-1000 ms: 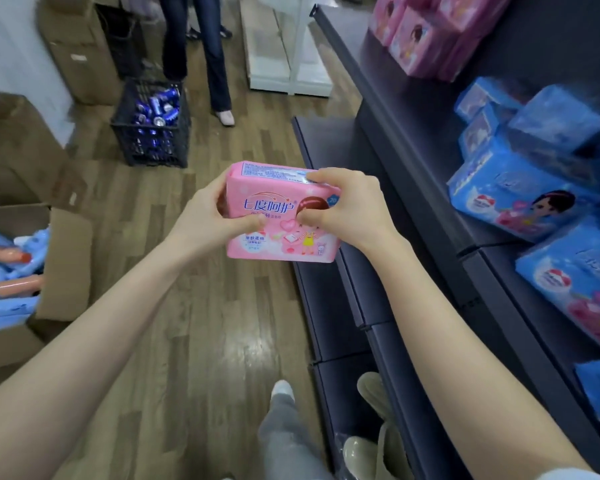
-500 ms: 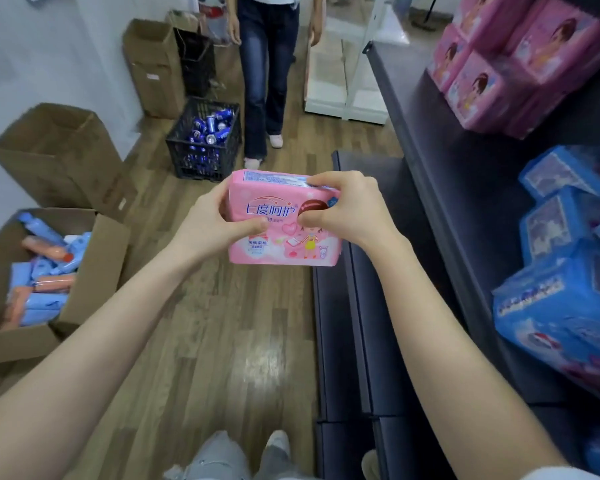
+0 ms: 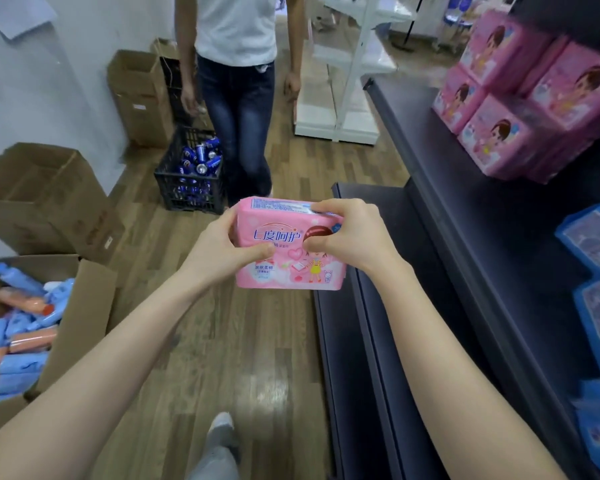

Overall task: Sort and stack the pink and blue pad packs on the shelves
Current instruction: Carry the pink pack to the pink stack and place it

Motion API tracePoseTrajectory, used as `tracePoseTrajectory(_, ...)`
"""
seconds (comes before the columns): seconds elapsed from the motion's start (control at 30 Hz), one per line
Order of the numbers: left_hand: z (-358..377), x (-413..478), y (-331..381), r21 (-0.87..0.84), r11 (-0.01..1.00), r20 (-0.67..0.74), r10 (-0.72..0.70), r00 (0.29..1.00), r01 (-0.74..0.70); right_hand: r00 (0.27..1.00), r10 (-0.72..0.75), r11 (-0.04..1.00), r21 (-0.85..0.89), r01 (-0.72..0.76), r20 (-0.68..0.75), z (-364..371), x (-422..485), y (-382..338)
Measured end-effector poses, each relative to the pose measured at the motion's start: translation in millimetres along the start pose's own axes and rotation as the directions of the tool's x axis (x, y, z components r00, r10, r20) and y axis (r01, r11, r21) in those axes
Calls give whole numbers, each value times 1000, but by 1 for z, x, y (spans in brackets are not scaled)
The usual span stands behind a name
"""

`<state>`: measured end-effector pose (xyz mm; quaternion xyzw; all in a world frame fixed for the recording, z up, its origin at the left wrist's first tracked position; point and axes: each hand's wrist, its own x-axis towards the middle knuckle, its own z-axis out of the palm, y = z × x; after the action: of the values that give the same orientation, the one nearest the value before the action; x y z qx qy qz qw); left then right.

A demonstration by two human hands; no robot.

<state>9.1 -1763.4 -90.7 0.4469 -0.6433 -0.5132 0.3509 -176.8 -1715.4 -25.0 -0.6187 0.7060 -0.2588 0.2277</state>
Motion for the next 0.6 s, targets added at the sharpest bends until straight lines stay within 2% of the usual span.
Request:
tracePoseTrajectory(0.33, -53, 104, 0, 62, 997, 159, 43, 986, -53, 990, 103, 994, -25, -106, -94, 15, 86, -27)
tracePoseTrajectory(0.6, -60, 159, 0, 2, 998, 251, 59, 966, -61, 964, 193, 980, -15, -199, -182, 15, 119, -28)
